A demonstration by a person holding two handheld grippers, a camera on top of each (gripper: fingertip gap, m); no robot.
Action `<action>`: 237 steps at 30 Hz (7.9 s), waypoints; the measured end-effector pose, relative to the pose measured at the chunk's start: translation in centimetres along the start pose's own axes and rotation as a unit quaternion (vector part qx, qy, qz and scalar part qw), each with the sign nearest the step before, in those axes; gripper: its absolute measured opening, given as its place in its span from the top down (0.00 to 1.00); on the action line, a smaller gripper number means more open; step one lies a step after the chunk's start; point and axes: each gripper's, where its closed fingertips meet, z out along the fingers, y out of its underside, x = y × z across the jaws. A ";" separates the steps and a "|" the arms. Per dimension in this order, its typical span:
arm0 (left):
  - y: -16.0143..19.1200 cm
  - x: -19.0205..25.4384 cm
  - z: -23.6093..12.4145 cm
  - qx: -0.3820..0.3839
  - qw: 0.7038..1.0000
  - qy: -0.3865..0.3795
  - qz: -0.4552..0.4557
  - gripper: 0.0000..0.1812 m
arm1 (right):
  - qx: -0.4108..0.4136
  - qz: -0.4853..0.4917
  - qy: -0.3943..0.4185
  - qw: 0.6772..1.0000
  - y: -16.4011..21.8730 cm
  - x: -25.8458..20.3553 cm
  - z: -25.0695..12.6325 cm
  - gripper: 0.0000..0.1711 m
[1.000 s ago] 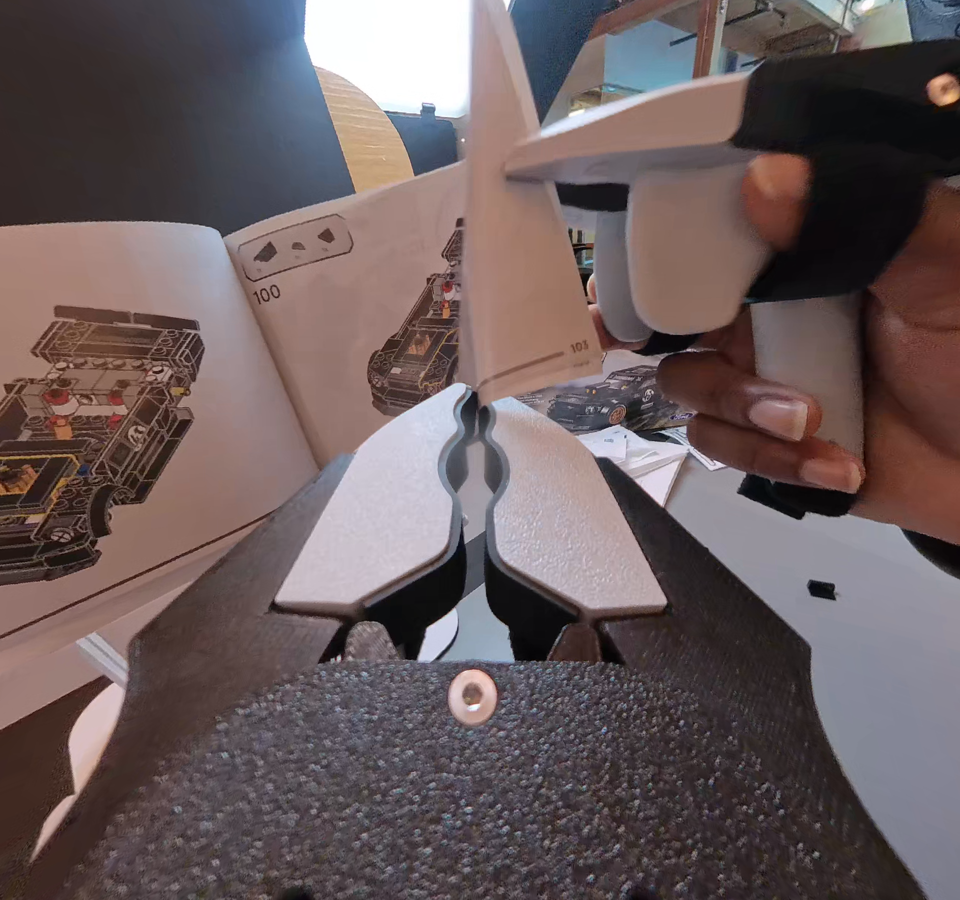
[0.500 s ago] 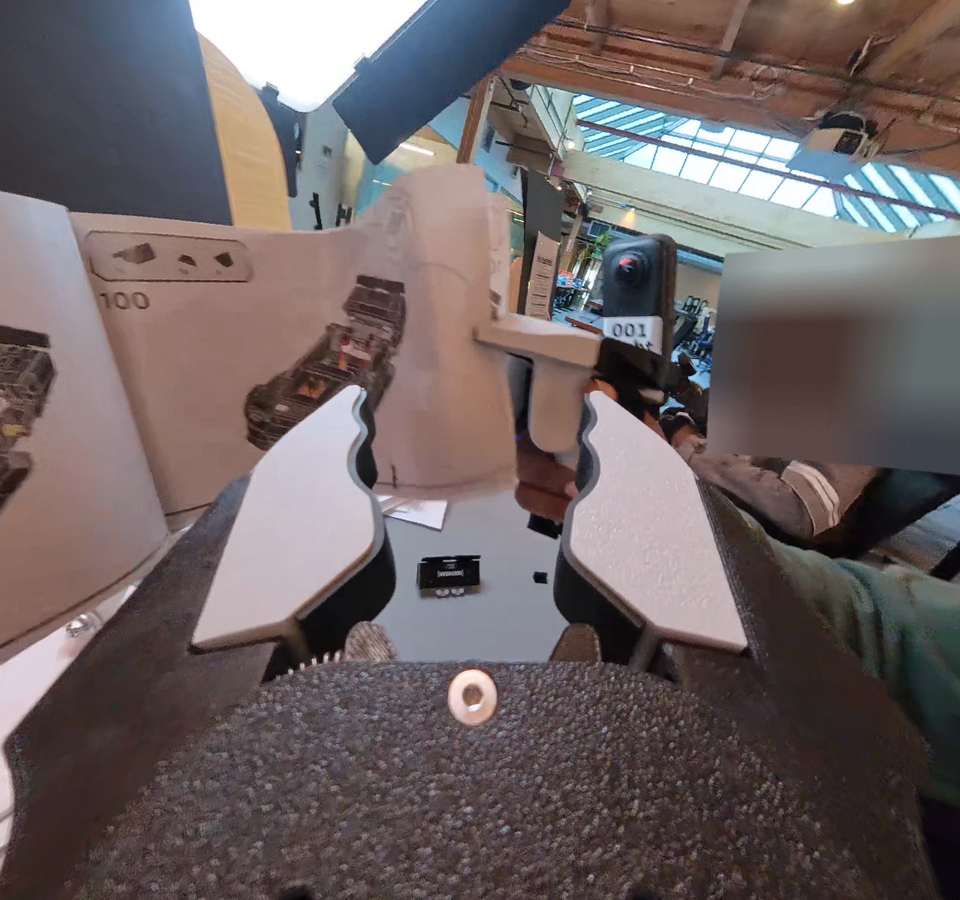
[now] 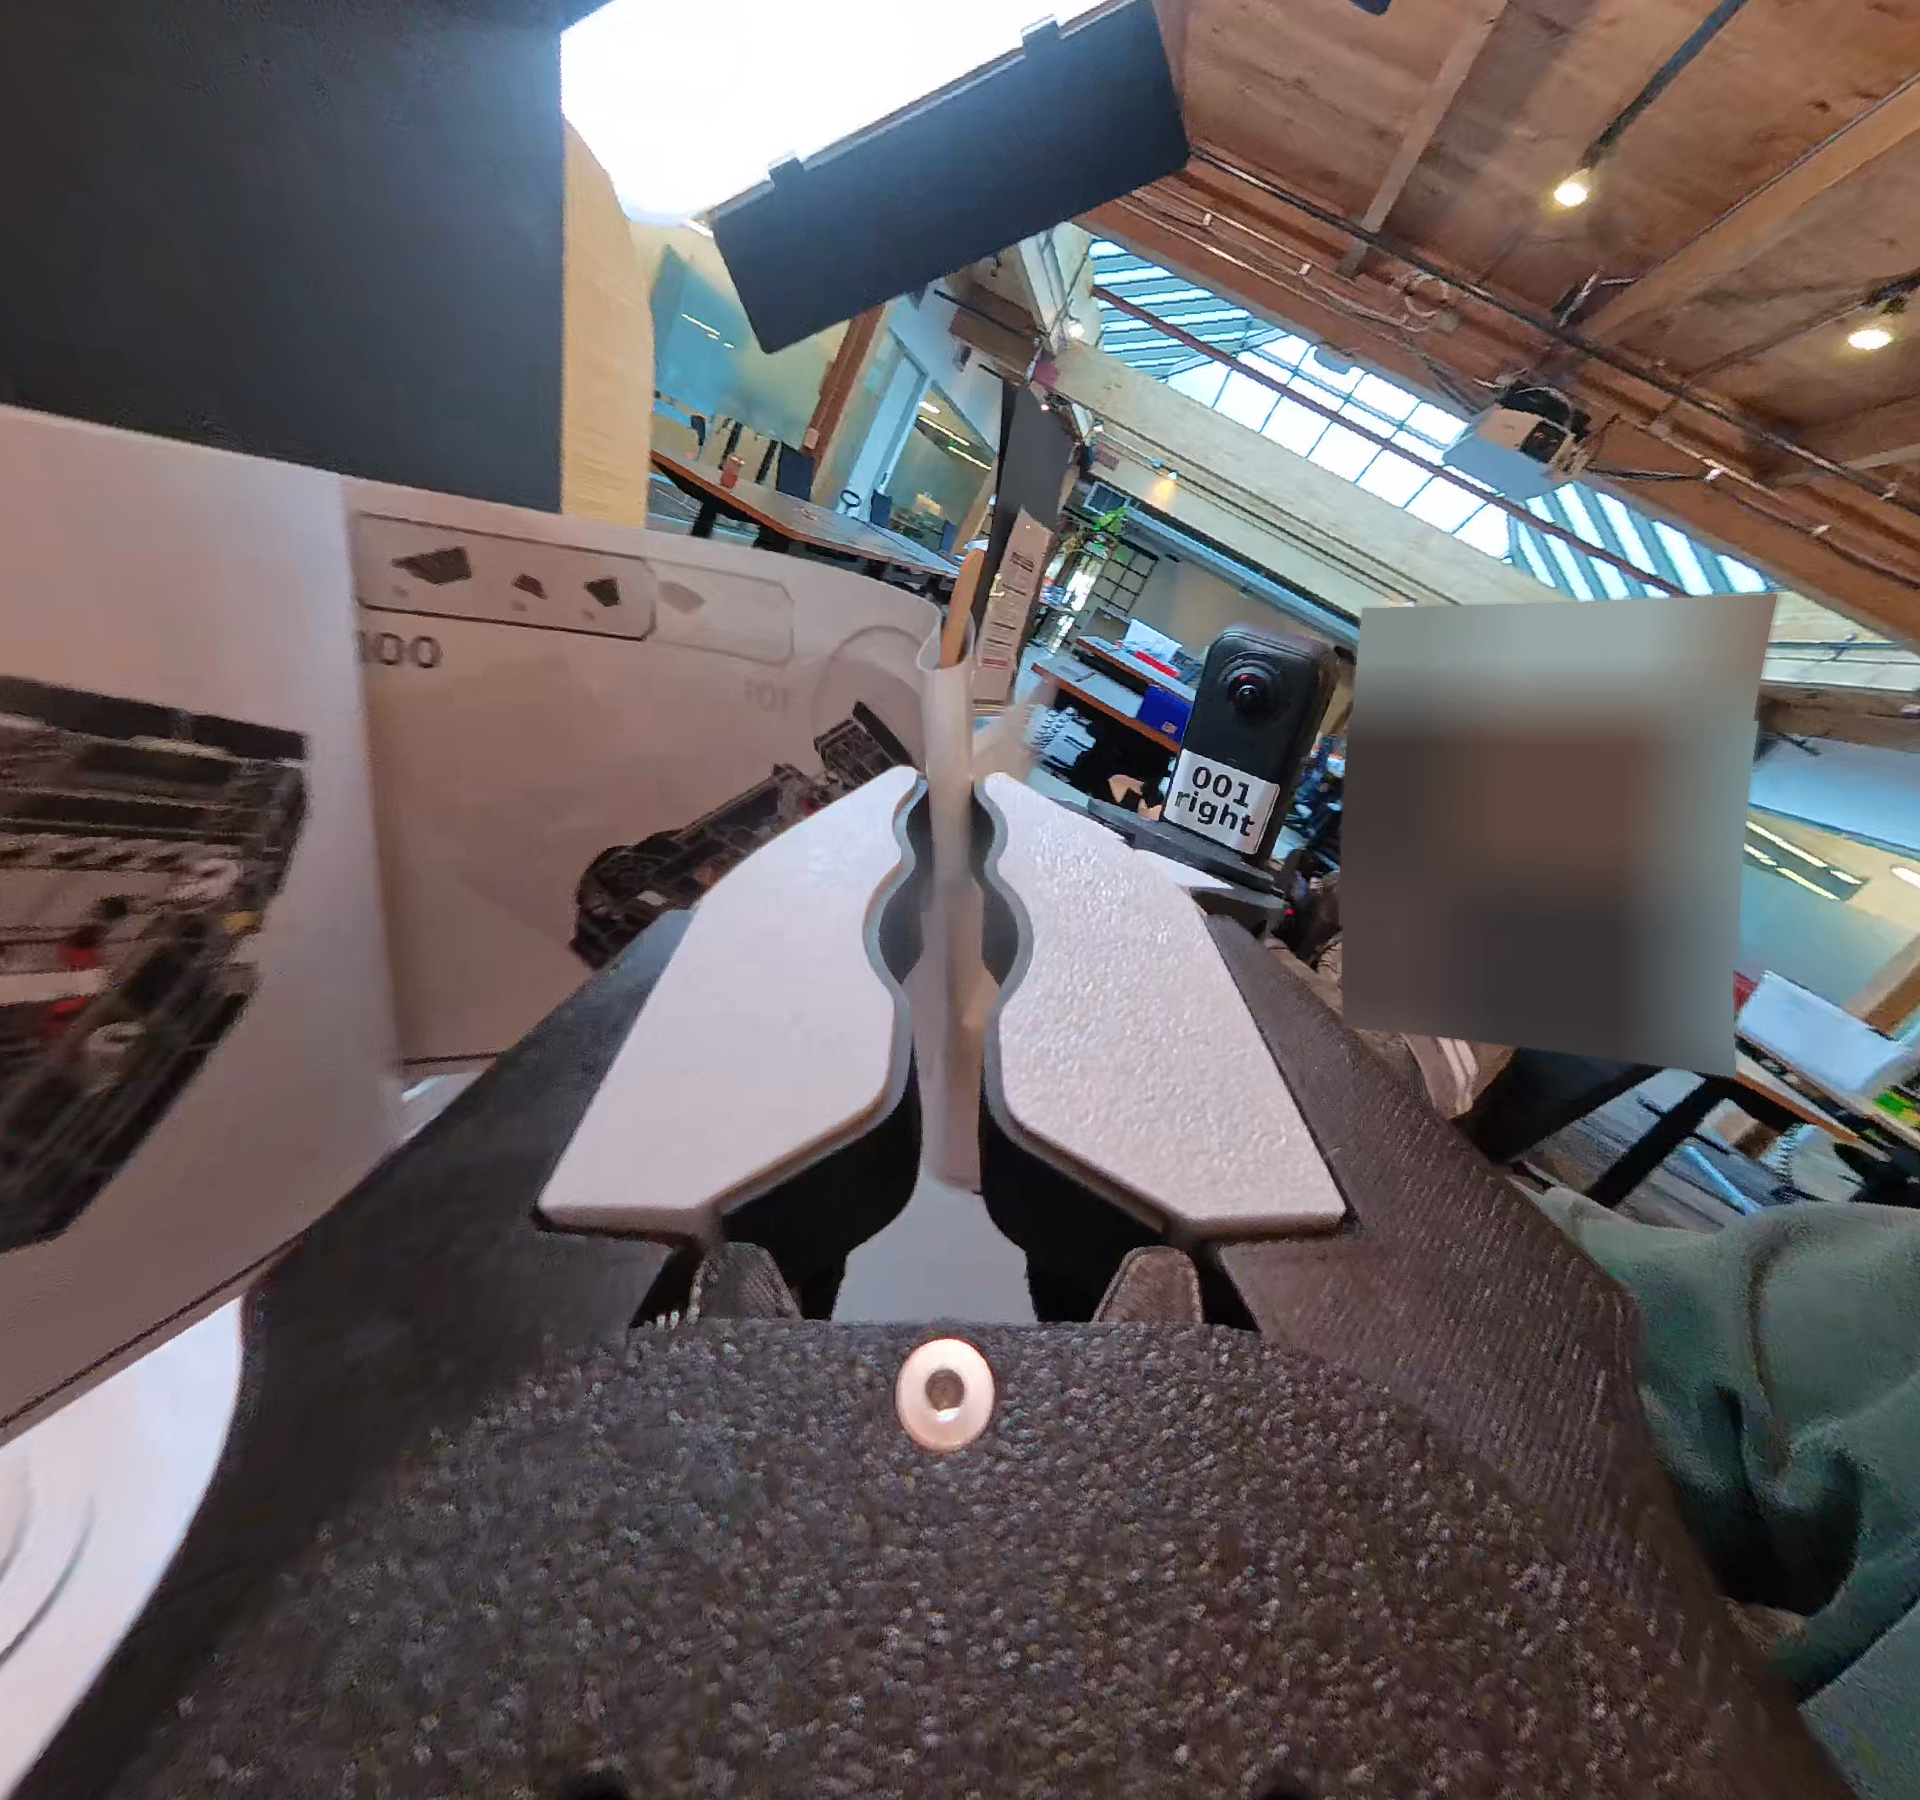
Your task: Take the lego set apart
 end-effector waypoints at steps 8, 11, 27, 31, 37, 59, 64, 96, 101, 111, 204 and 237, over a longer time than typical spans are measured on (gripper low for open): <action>-1.3 -1.7 -3.8 -0.018 0.997 -0.059 0.039 0.98 | -0.001 -0.022 0.180 0.983 -0.8 8.5 -4.8 1.00; -2.2 -3.4 -5.5 -0.015 0.993 -0.107 0.051 0.98 | -0.035 -0.021 0.299 0.953 -0.5 14.7 -8.3 1.00; -3.9 -8.9 -9.8 -0.036 0.972 -0.213 0.091 0.98 | -0.124 -0.215 0.194 0.949 4.0 3.7 2.5 0.96; -4.3 -9.8 -10.4 -0.046 0.968 -0.224 0.102 0.98 | -0.188 -0.198 0.262 0.926 6.7 7.9 4.8 0.97; -3.7 -11.1 -11.3 -0.102 0.950 -0.244 0.168 0.98 | -0.258 -0.195 0.347 0.881 6.7 13.7 1.5 1.00; -9.5 -5.7 -13.3 0.022 0.866 -0.376 0.329 0.95 | -0.210 -0.222 0.247 0.920 4.7 7.5 11.2 1.00; -3.0 -8.0 -5.8 -0.052 0.899 -0.321 0.293 0.94 | -0.190 -0.205 0.235 0.931 4.8 7.4 11.7 1.00; -1.3 -15.9 -13.1 -0.064 0.865 -0.455 0.201 1.00 | -0.145 -0.053 0.256 0.954 8.3 12.8 0.0 1.00; -1.9 -15.3 -13.3 -0.039 0.879 -0.448 0.158 0.94 | -0.152 -0.061 0.260 0.952 8.1 11.8 0.1 1.00; -2.9 -8.2 -5.5 -0.013 0.879 -0.385 0.281 0.94 | -0.150 0.028 0.244 0.958 7.4 11.3 0.4 0.98; 29.6 9.2 -16.4 -0.411 0.892 -0.013 0.188 0.69 | -0.307 -0.099 0.052 0.945 23.0 -22.9 -9.8 0.82; 32.8 9.5 -15.6 -0.411 0.885 -0.041 0.214 0.71 | -0.383 -0.257 0.157 0.873 25.1 -20.7 -8.4 0.99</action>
